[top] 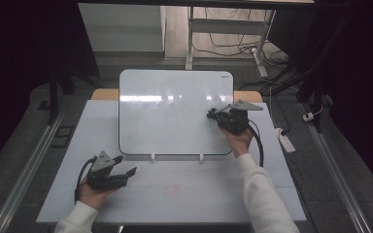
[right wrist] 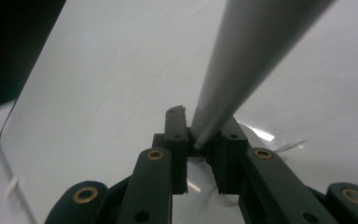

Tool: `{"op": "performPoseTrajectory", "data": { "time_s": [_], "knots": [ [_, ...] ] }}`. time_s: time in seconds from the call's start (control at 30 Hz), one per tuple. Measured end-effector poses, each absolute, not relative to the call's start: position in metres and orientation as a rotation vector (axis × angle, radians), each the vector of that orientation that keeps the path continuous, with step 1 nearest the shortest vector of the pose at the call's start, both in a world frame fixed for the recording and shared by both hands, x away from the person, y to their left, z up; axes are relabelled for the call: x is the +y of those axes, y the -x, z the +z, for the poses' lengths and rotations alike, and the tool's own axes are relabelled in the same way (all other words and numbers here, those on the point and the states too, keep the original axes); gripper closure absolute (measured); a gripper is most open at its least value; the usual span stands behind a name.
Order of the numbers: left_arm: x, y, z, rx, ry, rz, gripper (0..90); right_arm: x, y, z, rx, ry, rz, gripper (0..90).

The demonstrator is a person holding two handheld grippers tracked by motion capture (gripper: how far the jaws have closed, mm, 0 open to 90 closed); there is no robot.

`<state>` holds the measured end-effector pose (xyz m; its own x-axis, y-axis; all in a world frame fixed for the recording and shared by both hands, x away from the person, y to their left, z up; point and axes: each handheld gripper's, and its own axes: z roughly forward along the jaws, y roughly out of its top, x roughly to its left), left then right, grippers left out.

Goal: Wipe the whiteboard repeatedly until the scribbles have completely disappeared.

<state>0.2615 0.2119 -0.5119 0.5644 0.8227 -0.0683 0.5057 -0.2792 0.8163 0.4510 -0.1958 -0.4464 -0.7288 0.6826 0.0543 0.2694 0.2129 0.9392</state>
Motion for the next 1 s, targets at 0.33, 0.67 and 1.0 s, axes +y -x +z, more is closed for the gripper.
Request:
{"op": "performPoseTrajectory", "data": {
  "time_s": [0.33,0.67,1.0],
  "knots": [
    [0.212,-0.261,-0.512,1.071,-1.947,0.472,30.4,-0.209,-0.453,-0.443,2.091,-0.933,1.53,77.8],
    [0.213,-0.261,-0.511,1.072,-1.941,0.475,30.4,-0.229,-0.462,-0.434,1.988,-0.998,1.534,77.9],
    [0.212,-0.259,-0.511,1.066,-1.945,0.48,30.4,-0.235,-0.459,-0.435,1.966,-1.015,1.53,77.8]
  ]
}}
